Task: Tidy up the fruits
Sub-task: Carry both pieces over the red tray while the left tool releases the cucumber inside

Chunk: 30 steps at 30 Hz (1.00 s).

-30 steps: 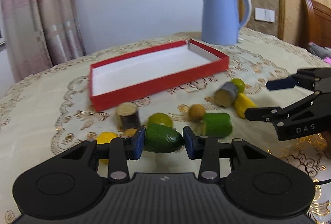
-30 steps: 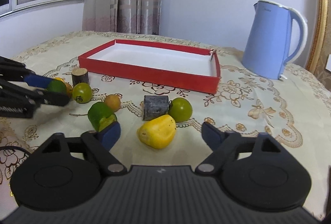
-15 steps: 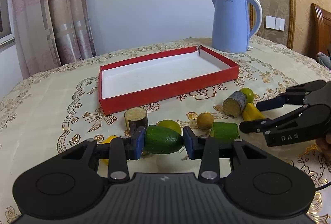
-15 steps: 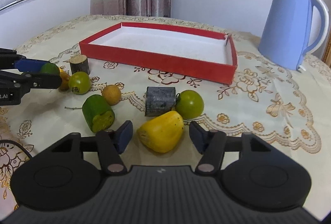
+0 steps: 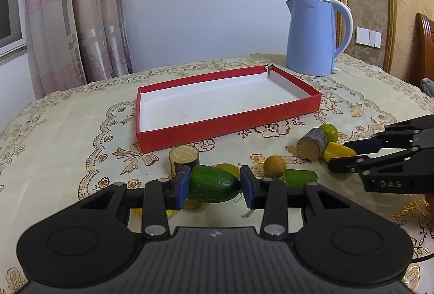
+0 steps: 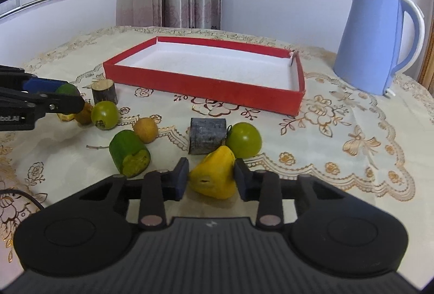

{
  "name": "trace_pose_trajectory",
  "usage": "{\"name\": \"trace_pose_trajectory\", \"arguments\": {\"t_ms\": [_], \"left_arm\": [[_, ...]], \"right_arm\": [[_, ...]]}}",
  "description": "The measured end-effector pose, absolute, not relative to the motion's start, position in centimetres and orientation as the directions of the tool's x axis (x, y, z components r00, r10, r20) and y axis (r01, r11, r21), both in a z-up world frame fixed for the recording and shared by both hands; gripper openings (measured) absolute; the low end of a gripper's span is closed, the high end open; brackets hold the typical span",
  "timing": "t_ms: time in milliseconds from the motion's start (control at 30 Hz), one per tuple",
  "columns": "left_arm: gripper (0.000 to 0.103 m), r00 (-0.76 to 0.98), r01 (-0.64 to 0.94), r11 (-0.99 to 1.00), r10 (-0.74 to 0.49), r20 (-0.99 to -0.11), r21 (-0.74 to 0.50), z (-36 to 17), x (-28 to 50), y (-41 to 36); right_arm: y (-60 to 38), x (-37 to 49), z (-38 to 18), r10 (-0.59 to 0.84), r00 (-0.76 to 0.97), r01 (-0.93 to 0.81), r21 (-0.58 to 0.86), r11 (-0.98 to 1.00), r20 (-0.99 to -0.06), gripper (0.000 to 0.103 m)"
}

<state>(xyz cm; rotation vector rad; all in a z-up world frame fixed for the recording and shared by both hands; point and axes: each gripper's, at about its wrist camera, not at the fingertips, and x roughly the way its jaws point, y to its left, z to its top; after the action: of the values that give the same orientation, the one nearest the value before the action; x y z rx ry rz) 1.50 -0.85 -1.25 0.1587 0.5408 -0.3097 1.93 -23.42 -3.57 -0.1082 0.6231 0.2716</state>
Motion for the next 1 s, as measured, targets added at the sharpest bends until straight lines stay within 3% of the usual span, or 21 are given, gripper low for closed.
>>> {"name": "trace_pose_trajectory", "arguments": {"t_ms": [200,300,533,1000], "left_arm": [[0.038,0.813,0.331,0.942,-0.249,-0.526,0.065,-1.2,1.3,-0.9],[0.038,0.815,0.331,0.941,-0.248,-0.524,0.068,-1.2,1.3,-1.0],[0.038,0.814,0.339,0.939,-0.259,-0.52,0.063,-1.2,1.2,-1.1],[0.038,0.823,0.307,0.95,-0.236,-0.516,0.056,-0.6,2.3,-0.8]], "right_arm": [[-22.9,1.8,-3.7,0.183,0.784,-0.266,-0.054,0.963,-0.593,0.033],[-22.0,1.8,-4.3,0.146,0.783,-0.269,-0.117,0.956,-0.605,0.039],[-22.5,1.8,-4.1,0.157,0.784,-0.278,-0.114,0.954,-0.601,0.031],[-25.0,-0.2,-3.0,0.22,0.797,-0.265,0.003,0.964,-0.562,0.029]]}}
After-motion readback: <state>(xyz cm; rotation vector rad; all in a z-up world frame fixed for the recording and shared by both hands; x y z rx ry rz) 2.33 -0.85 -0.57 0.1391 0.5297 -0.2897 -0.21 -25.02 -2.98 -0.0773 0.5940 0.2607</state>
